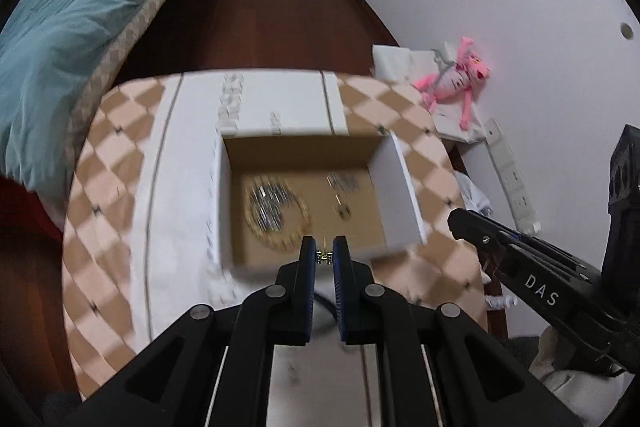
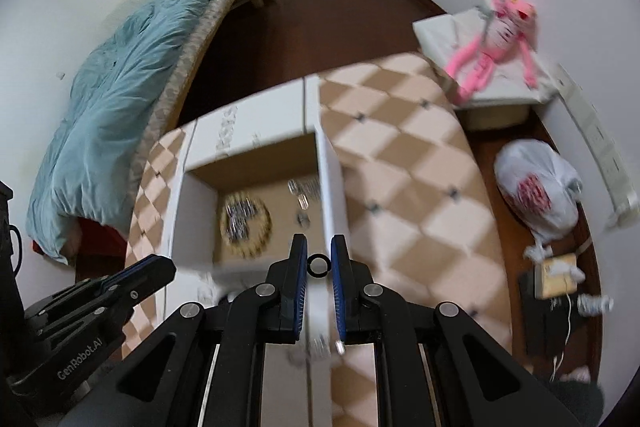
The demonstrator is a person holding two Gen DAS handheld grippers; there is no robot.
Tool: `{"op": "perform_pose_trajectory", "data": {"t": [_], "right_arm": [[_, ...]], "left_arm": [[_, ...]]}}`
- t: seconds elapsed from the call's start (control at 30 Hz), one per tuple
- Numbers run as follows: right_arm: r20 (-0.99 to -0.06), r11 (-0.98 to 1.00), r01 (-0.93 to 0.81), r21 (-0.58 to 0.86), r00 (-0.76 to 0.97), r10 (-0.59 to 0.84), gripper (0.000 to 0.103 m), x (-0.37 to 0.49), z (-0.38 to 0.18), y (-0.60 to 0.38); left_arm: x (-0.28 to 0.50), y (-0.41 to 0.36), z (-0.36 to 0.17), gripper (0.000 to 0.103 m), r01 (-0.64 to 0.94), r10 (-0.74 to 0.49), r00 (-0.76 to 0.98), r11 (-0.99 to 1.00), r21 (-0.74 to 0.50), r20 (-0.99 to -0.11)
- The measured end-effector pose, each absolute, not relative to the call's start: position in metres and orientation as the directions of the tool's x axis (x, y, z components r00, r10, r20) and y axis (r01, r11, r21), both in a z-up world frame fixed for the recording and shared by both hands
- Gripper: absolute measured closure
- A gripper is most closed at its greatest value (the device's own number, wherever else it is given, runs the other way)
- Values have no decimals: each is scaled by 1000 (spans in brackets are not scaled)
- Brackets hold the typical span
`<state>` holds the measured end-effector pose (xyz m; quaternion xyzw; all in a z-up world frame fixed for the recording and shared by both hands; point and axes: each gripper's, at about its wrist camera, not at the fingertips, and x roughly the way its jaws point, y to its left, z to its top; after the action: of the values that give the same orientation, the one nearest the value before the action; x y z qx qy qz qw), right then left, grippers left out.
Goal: Organize jewelry
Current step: 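Carry the ring and charm into the box and open both tools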
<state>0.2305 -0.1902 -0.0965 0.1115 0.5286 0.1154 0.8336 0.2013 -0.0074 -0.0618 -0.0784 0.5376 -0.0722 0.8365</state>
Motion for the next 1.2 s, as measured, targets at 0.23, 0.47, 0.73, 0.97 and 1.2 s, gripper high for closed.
{"op": "perform_pose_trajectory", "data": {"t": [0.23, 0.47, 0.73, 0.97, 1.2], "right_arm": [[-916, 950, -143, 278, 258, 307, 89, 294, -116, -159], [-928, 960, -143, 240, 259, 270, 64, 302, -114, -163], [-937, 989, -129, 78, 330, 117, 22, 287, -106, -171], [-940, 992, -128, -21, 340, 24, 2, 264, -117, -169], [-930, 991, -128, -30, 366, 19, 2, 241, -112, -165]], "left_arm": [[248, 13, -74, 93, -27, -151, 342, 985, -170, -927], [259, 26, -76, 59, -72, -58, 344, 994, -88, -937], [244, 34, -76, 9, -103, 12, 387, 994, -30, -922], [221, 29, -83, 5, -101, 54, 410, 995, 14, -910], [199, 29, -81, 5, -120, 55, 427, 993, 4, -903]]}}
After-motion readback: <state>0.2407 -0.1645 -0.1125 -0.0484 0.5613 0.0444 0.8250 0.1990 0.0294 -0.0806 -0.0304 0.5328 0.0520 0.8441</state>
